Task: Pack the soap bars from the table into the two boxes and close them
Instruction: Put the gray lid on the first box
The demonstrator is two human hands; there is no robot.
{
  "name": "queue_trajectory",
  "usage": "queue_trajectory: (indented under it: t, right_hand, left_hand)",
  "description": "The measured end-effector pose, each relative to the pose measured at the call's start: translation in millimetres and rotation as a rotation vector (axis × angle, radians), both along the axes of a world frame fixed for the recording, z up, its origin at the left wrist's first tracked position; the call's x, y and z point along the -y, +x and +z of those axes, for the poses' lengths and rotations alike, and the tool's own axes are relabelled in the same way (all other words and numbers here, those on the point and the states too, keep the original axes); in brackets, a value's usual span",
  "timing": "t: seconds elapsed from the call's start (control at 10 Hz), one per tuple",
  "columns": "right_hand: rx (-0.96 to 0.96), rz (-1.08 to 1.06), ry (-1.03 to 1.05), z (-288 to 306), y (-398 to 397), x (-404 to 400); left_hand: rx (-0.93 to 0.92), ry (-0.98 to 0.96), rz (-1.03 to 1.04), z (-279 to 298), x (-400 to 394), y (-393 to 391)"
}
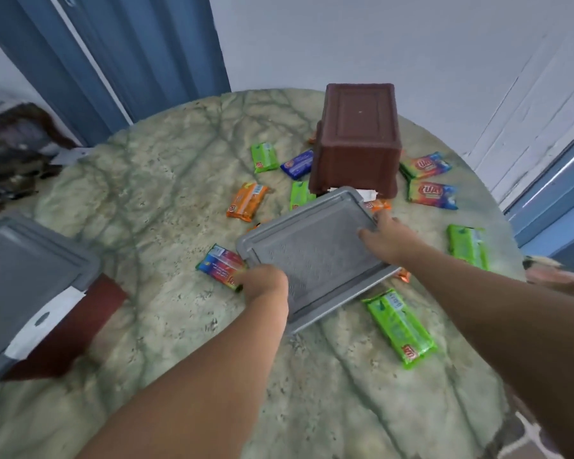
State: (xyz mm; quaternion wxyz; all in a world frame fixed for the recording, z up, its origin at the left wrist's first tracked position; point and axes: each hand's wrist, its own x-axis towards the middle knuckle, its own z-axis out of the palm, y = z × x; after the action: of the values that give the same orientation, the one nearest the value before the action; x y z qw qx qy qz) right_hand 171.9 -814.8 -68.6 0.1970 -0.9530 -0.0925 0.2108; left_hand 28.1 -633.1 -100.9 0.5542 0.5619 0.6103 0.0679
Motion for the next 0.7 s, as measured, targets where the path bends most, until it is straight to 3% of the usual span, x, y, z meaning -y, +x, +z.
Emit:
queue_trajectory:
  t: [0.1,0.2,0.4,0.7]
  right_hand:
    - [0.041,0.008,0.002,-5.9,7.0,-2.3]
    - [0.135,-0.013,0.05,1.0,6.8,-2.8]
    - [0.065,-0.036,0.199,7.7,-20.4,-5.5]
    - [-0.028,-0.113,0.321,-4.8,-128.1,-33.8]
  left_hand:
    - [0.143,0.138,0.109,37.3,21.6,-10.4]
    - [0.146,0.232,0.02,33.1,22.0,-20.7]
    - [0.115,0.354,-0.12,37.9,-14.7,-56.1]
    - [0.057,0.469,-0.232,34.6,-58.7,-147.7]
